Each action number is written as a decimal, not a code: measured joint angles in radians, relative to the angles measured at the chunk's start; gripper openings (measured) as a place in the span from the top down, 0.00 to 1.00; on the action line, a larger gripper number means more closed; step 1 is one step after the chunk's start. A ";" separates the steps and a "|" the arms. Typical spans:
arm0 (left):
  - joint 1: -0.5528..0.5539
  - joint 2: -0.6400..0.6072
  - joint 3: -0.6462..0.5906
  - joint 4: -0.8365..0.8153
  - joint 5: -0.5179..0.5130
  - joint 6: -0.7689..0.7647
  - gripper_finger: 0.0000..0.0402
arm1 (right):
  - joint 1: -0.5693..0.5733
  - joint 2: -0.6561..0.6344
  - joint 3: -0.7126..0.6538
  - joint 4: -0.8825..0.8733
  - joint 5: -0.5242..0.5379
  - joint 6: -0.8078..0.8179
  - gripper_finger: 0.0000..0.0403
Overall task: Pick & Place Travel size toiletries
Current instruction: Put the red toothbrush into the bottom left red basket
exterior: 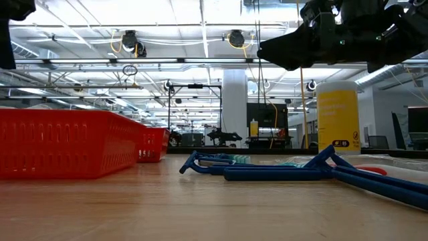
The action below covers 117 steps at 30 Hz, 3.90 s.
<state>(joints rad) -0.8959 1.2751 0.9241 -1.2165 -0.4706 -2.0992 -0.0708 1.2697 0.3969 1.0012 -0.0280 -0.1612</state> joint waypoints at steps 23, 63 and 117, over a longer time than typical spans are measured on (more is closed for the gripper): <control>0.182 -0.090 0.000 0.476 -0.465 0.952 0.58 | 0.225 0.024 0.370 -1.000 0.196 0.190 0.35; 0.926 0.161 -0.145 1.858 0.796 2.011 0.79 | 0.734 0.481 0.565 -1.416 0.246 1.143 0.46; 0.601 -0.979 -0.903 1.552 0.101 2.026 0.96 | 0.196 0.221 0.273 -0.288 0.253 0.305 0.98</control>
<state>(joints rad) -0.2951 0.2960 0.0208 0.3350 -0.3691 -0.0737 0.1255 1.4906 0.6695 0.7134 0.2253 0.1438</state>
